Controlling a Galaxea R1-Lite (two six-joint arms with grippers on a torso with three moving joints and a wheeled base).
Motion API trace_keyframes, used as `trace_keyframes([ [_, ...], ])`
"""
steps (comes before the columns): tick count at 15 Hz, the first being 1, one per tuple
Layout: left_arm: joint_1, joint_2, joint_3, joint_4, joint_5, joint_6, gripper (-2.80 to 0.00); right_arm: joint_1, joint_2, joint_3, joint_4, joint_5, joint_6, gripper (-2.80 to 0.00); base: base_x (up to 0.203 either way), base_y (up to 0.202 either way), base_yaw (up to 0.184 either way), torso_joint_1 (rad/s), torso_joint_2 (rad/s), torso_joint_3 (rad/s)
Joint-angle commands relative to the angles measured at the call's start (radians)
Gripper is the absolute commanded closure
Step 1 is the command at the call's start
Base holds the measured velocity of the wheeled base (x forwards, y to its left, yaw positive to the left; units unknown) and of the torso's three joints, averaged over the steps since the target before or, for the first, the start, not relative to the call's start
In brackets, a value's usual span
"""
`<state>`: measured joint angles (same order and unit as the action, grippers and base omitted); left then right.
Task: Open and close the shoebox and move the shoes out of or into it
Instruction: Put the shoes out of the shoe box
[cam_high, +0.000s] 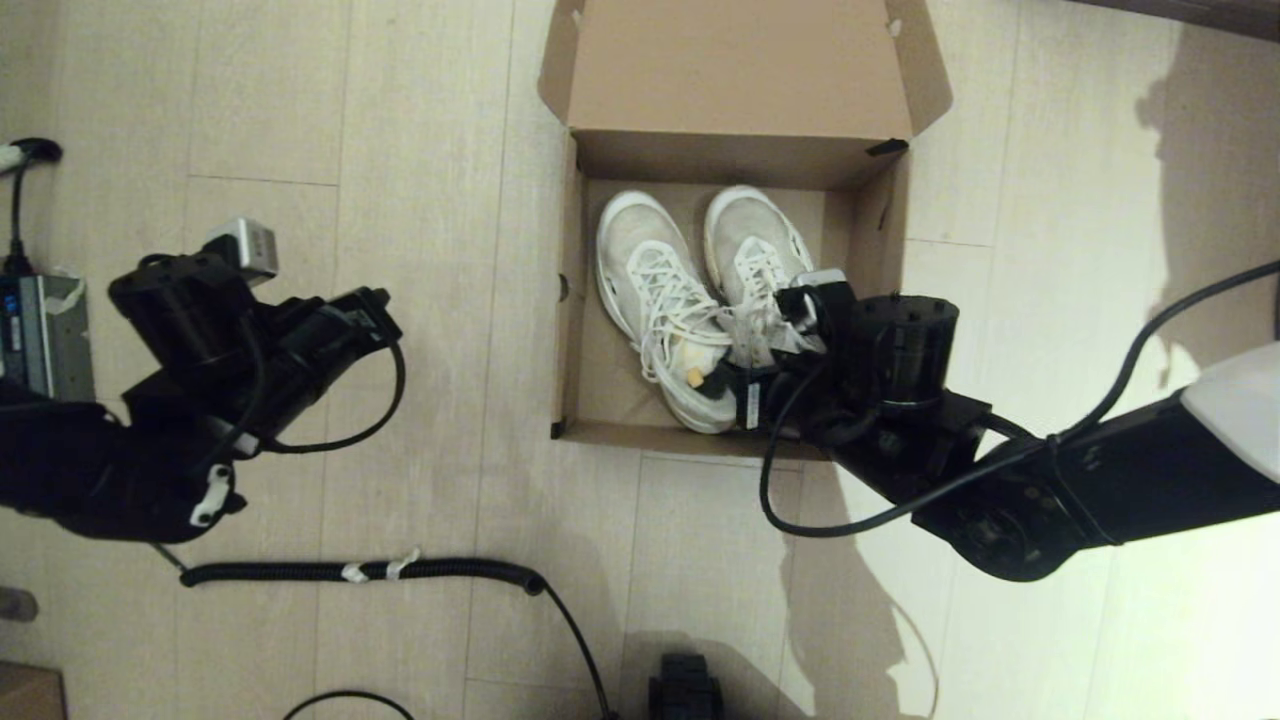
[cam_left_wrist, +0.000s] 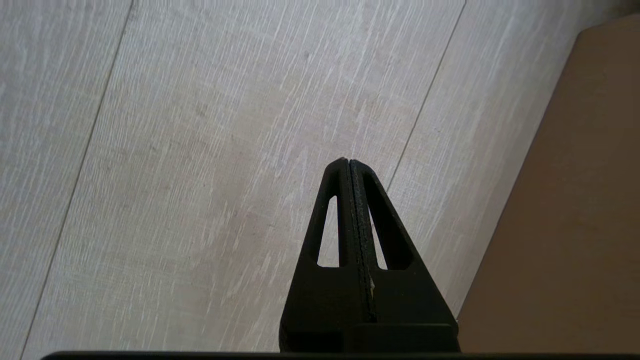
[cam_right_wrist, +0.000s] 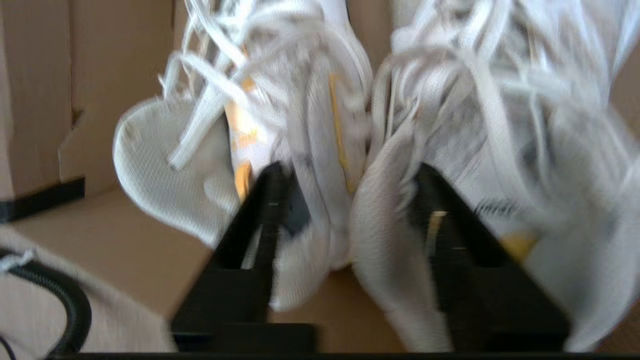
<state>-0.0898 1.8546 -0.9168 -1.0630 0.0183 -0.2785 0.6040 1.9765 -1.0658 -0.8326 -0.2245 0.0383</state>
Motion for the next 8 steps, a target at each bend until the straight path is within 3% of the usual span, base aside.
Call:
trace_keyframes([
  [1,0.006,-0.017,0.001,-0.006,0.0,-0.002,0.0,0.0,0.025,-0.026,-0.005,-0.001,0.0,0.0,0.0,0.0,0.0,0.0,0.0,0.0],
  [8,0.012,-0.046,-0.003,-0.004,-0.018,-0.022,0.0,0.004,0.032,-0.093,0.003,-0.061,-0.018,0.0,0.0,0.0,0.0,0.0,0.0,0.0],
])
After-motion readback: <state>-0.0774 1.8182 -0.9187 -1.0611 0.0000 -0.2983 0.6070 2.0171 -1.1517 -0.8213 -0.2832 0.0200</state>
